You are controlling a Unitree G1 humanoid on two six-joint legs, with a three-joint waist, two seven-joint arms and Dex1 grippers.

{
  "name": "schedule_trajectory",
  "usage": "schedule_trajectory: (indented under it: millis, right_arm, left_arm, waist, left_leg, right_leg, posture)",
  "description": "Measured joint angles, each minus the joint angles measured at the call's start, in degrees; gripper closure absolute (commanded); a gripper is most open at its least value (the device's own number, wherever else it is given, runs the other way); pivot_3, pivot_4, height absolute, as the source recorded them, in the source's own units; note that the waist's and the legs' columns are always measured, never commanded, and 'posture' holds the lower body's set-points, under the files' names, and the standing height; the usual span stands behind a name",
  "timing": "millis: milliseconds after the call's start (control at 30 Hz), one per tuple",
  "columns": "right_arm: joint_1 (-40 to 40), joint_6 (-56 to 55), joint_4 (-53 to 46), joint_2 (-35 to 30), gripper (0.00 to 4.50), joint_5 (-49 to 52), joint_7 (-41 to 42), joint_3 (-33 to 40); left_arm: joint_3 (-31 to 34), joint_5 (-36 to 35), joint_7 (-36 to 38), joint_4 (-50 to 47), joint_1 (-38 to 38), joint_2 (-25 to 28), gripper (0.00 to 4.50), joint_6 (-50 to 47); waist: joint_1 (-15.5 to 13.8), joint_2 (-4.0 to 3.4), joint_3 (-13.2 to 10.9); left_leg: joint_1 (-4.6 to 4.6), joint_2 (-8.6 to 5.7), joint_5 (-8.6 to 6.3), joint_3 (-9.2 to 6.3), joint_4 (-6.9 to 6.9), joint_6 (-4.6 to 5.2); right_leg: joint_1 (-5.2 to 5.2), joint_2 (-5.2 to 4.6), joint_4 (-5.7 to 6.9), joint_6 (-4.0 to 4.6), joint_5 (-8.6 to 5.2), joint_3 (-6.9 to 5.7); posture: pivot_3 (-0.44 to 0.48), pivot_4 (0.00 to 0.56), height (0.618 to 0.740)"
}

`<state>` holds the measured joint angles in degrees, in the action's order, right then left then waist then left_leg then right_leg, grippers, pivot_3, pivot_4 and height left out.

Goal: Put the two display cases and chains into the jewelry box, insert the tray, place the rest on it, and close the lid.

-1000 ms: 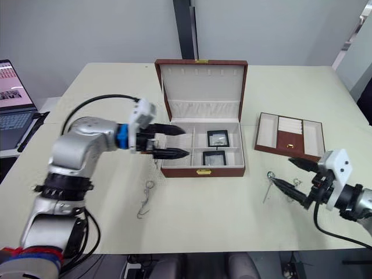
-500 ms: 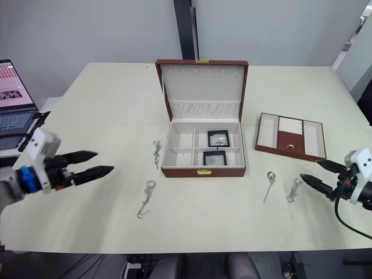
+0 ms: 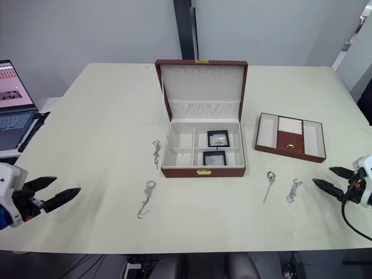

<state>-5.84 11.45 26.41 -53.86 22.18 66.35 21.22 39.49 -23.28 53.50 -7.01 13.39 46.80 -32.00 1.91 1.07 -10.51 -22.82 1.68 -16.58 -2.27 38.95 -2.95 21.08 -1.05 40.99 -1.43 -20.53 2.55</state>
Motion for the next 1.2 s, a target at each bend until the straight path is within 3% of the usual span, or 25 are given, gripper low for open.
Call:
schedule_trajectory:
  millis: [700, 900, 1200]
  right_arm:
    - [-0.83, 0.61, -0.84, 0.02, 0.0, -0.02, 0.89, -0.03]
    - [0.76, 6.06, -13.28, 0.55, 0.0, 4.75, 2.67, -0.14]
    - [2.39, 16.04, -39.43, 2.77, 0.0, 13.37, 1.79, -4.79]
  left_arm:
    - [-0.61, -0.7, -1.9, 0.12, 1.03, -0.5, 0.03, 2.58]
    - [-0.76, -1.98, -6.89, -5.35, -1.07, -2.48, 0.03, 1.38]
    - [-6.39, -6.14, -17.12, -20.77, -3.37, -12.67, 0.03, -1.54]
  waist:
    - [-0.02, 0.0, 0.0]
    - [-0.09, 0.0, 0.01]
    - [-0.13, 0.0, 0.01]
  left_leg:
    - [0.0, -0.01, 0.0, 0.02, 0.0, 0.0]
    - [-0.04, -0.01, 0.0, -0.09, 0.0, 0.0]
    - [-0.06, -0.02, 0.0, -0.15, 0.02, -0.01]
  right_leg:
    - [-0.01, -0.01, 0.0, 0.0, 0.0, -0.01]
    - [-0.04, -0.01, -0.02, 0.0, 0.0, 0.0]
    - [-0.1, -0.01, -0.08, 0.0, 0.0, 0.01]
  posture:
    - [0.0, 0.15, 0.74]
    - [0.0, 0.15, 0.74]
    - [0.0, 0.15, 0.74]
